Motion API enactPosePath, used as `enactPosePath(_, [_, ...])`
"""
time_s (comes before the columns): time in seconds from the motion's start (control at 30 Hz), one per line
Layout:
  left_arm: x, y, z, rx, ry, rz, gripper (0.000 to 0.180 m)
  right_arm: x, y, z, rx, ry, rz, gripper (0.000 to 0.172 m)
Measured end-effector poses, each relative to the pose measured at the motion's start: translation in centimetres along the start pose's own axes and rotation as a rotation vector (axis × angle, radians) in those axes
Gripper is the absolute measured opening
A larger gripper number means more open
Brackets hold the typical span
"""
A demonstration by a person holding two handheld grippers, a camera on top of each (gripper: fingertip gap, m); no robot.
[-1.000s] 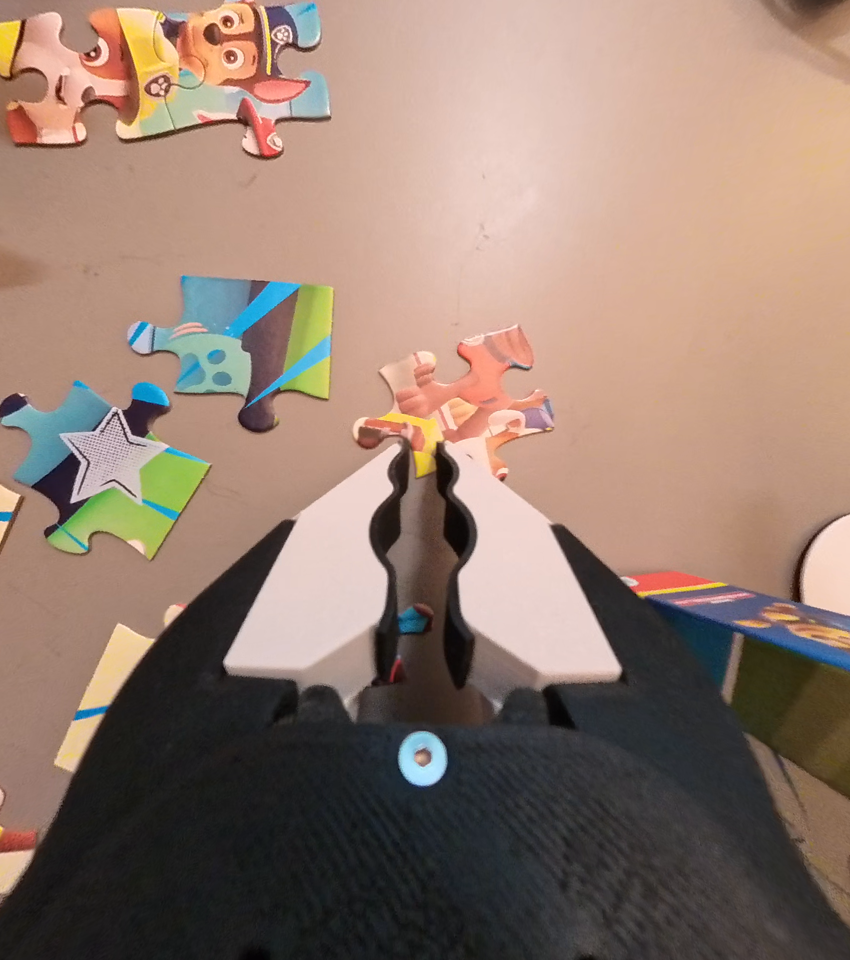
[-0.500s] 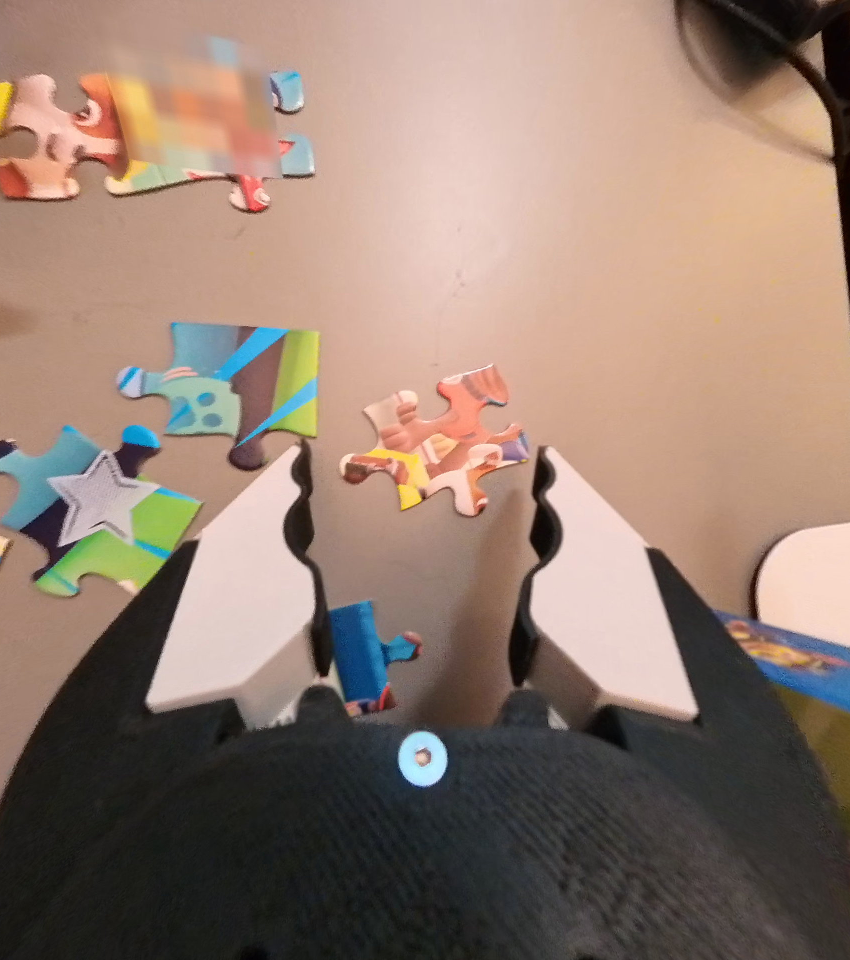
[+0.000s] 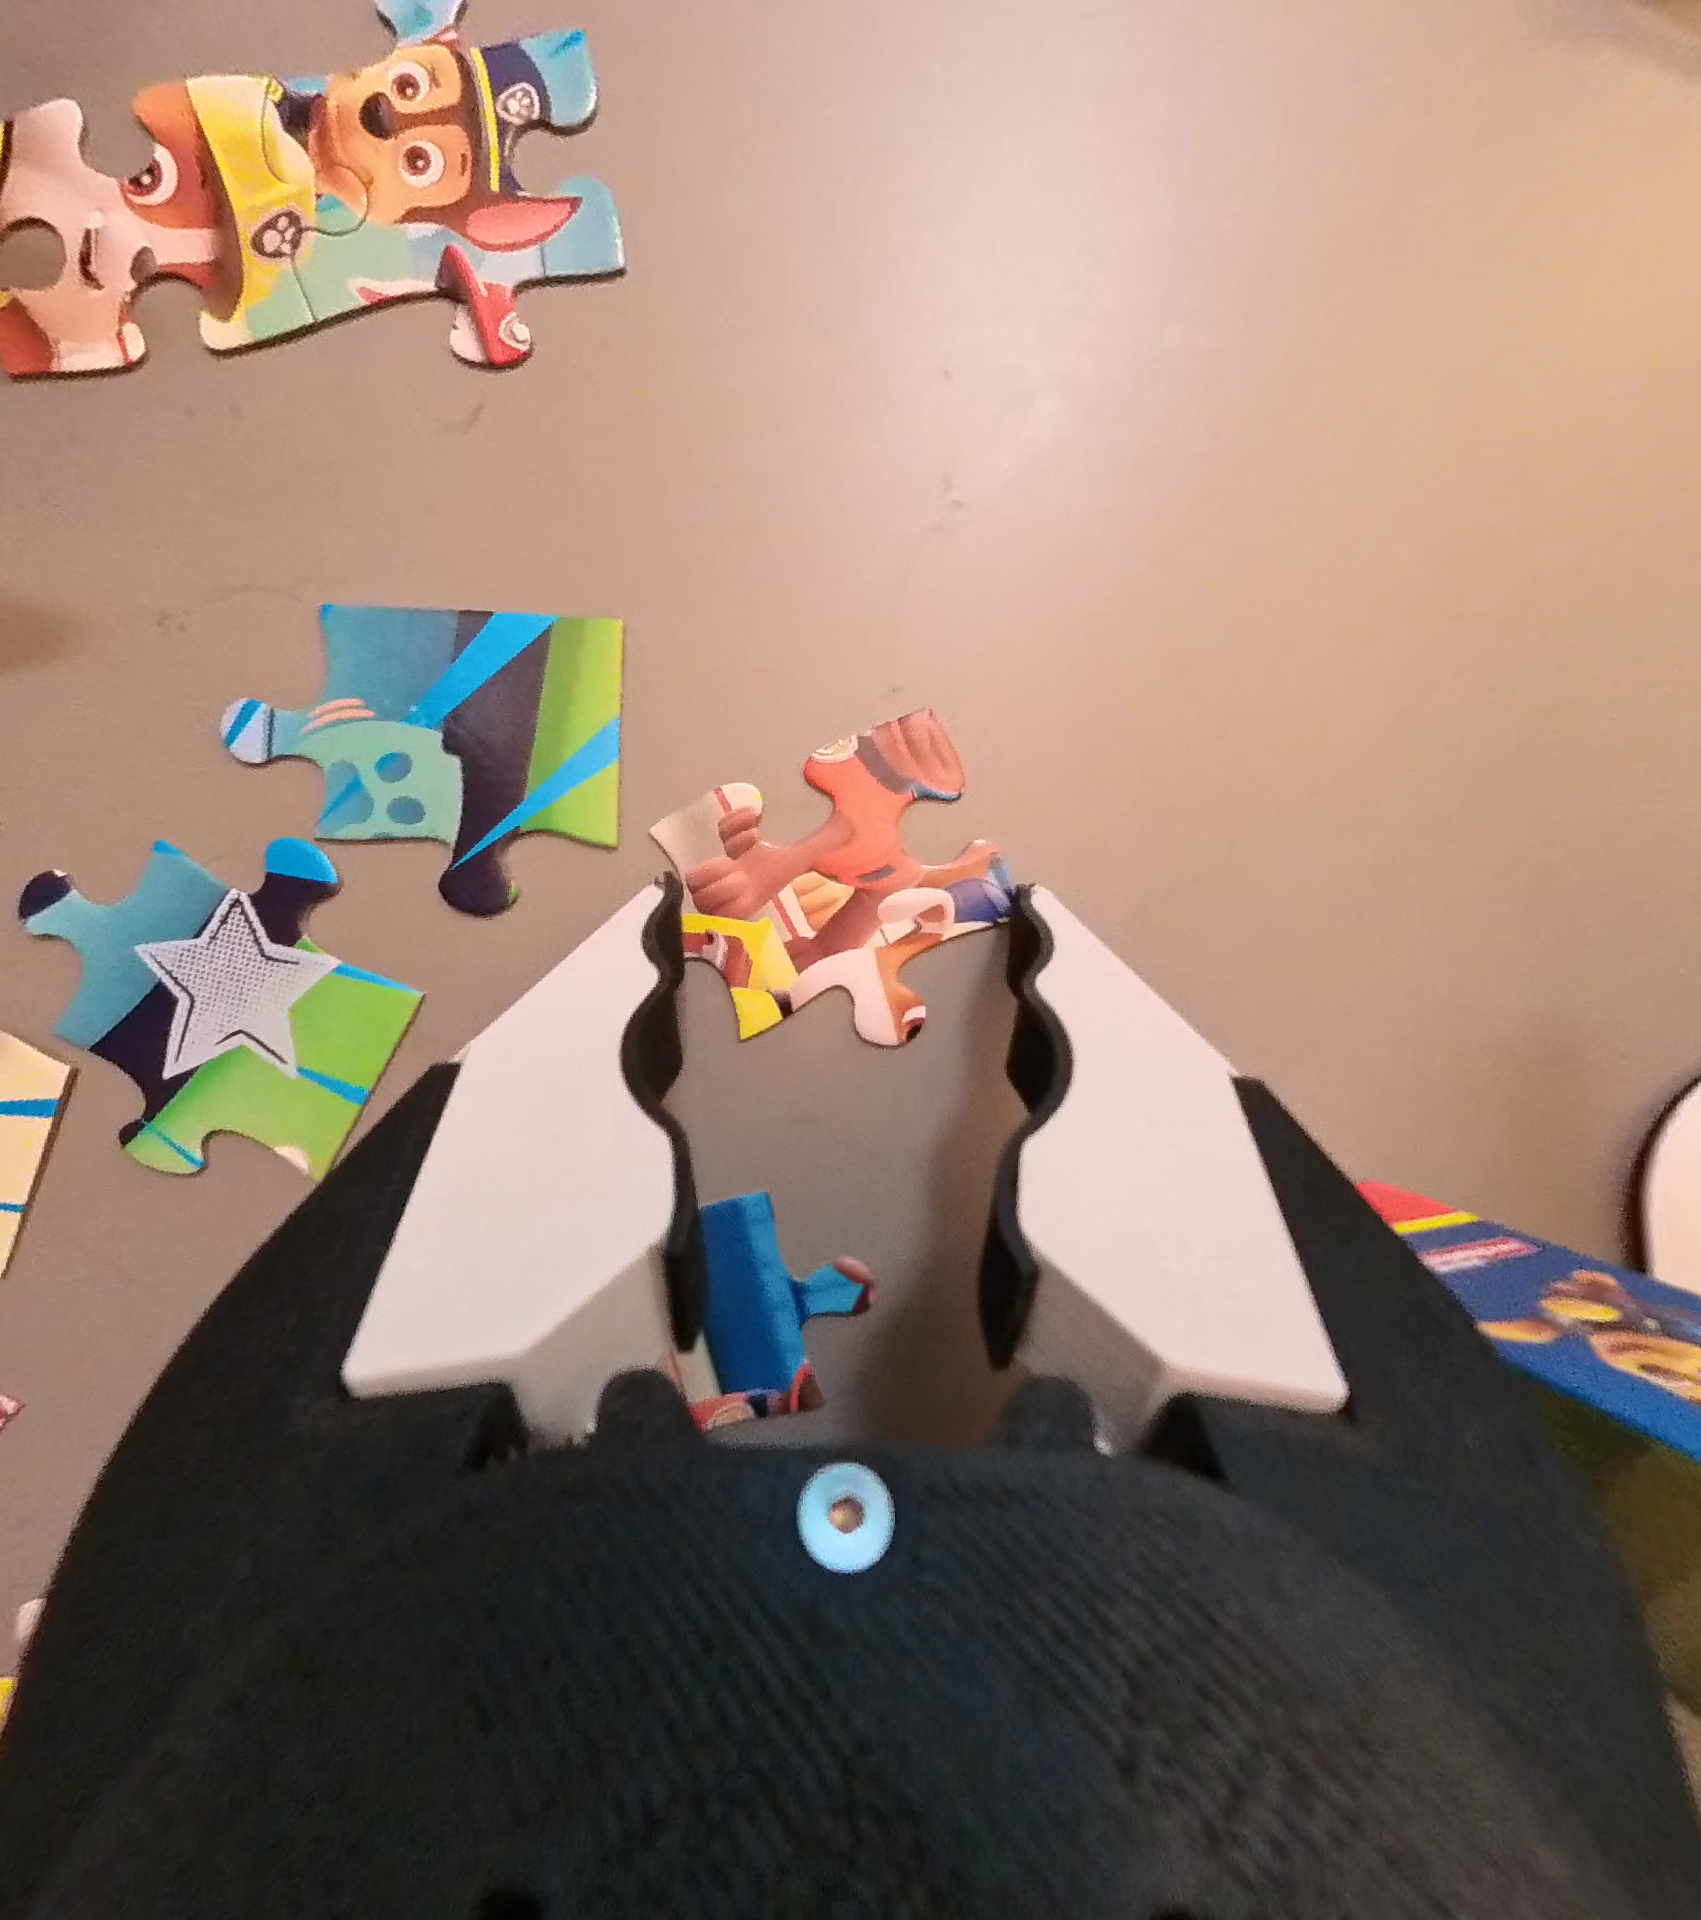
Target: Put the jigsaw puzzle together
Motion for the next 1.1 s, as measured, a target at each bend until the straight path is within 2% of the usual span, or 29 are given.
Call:
enactPosePath(0.4, [0.0,-0.1,0.0,0.011,0.003,0.001,0.047,0.6,-1.2,-0.9,0.008,0.026,0.003,0.062])
enactPosePath(0.6, [0.0,-0.1,0.0,0.009,0.004,0.001,0.047,2.8,-1.7,-1.6,0.004,0.048,-0.021,0.062])
enactPosePath(0.87, [0.0,0.0,0.0,0.003,0.001,0.001,0.047,7.9,-1.3,-7.2,-0.103,0.044,-0.112,0.062])
enactPosePath(1.0, [0.0,-0.1,0.0,0.008,-0.001,0.002,0.047,8.5,-0.7,-10.1,-0.152,0.013,-0.136,0.061])
enactPosePath(1.1, [0.0,-0.1,0.0,0.016,0.001,0.003,0.047,8.4,-0.5,-10.9,-0.161,0.002,-0.142,0.062])
Point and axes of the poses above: each gripper's, where its closed fingertips meet, x back along the fingers, z out of its top, y = z × x across the jaws, the point moved 9 cm from there along x, back along the fingers, and after that the axes turned 15 degrees about -x, right-handed, at the moved point
